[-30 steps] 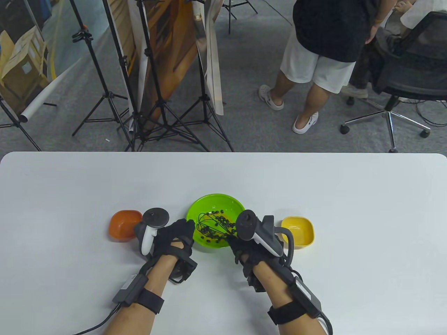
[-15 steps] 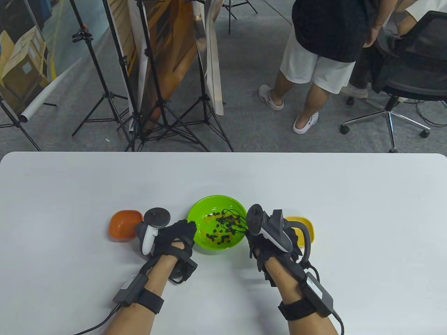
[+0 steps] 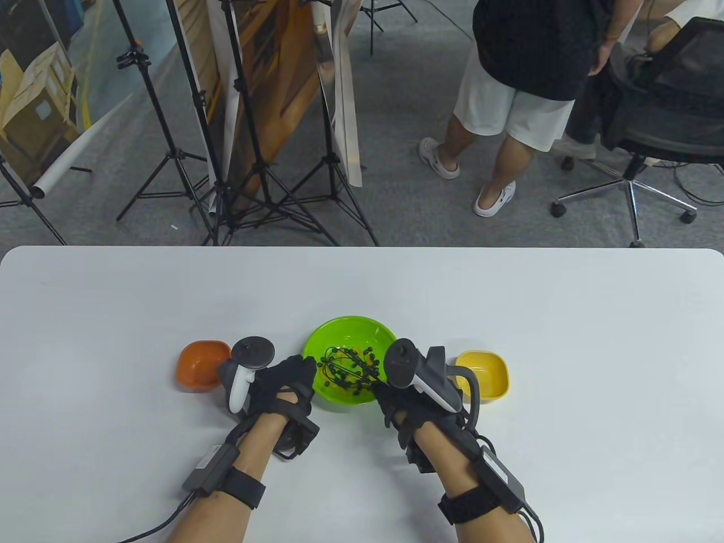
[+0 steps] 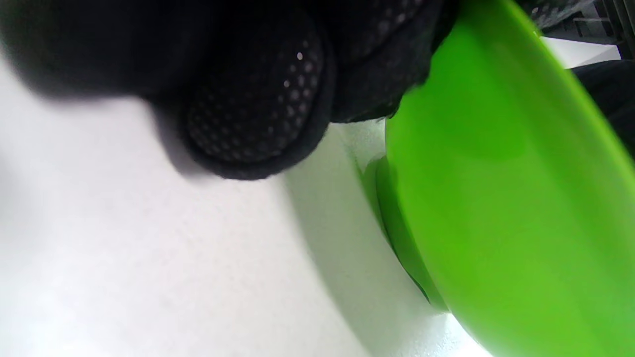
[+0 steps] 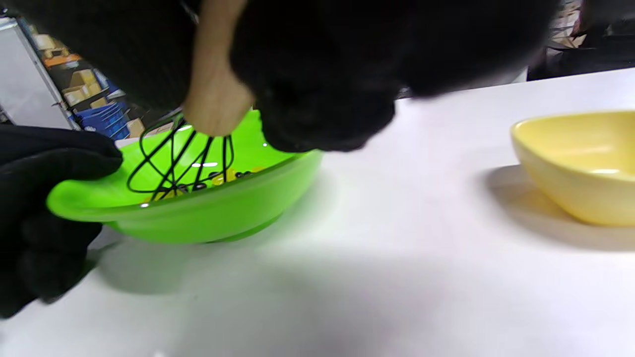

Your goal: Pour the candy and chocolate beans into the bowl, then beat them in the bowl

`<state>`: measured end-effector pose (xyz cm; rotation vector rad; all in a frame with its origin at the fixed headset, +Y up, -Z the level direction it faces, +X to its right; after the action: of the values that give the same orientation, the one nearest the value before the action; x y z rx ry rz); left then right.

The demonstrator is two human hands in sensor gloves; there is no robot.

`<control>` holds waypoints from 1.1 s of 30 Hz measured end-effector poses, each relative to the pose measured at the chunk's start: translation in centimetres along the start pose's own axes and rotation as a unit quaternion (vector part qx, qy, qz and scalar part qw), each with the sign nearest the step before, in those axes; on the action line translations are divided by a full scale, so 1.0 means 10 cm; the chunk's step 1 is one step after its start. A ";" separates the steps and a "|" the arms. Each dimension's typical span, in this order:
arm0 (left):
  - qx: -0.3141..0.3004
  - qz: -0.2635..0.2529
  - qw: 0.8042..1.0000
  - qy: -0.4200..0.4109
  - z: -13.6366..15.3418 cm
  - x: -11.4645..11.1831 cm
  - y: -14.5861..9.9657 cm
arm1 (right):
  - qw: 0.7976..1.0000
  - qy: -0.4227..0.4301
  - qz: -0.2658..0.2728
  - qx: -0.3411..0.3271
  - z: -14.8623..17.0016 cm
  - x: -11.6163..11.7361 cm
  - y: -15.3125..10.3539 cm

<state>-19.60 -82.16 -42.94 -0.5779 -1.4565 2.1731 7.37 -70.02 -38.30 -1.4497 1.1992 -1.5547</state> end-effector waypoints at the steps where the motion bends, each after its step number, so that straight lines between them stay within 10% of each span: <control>1: 0.001 -0.001 1.000 0.000 0.00 0.00 0.00 | 1.000 -0.001 -0.004 -0.001 0.02 -0.02 -0.03; 14: -0.003 0.003 1.000 0.007 -0.02 -0.02 0.01 | 0.994 -0.039 0.051 0.094 0.19 -0.14 0.02; 33: 0.007 0.003 1.000 -0.009 0.02 0.00 0.03 | 1.000 -0.006 0.008 0.017 0.00 -0.03 -0.12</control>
<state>-19.79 -82.39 -43.10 -0.5594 -1.4500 2.1958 7.53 -69.31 -37.27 -1.4225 1.1701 -1.5457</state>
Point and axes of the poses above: the tracker on the back of each hand, its own z axis roughly to the little-finger side, its own y axis roughly from the wrist to the fingertips, x = y × z, the point moved 4 cm from there along y, roughly from the wrist to the fingertips, and after that the axes turned 10 degrees about -z, right-handed, at the moved point
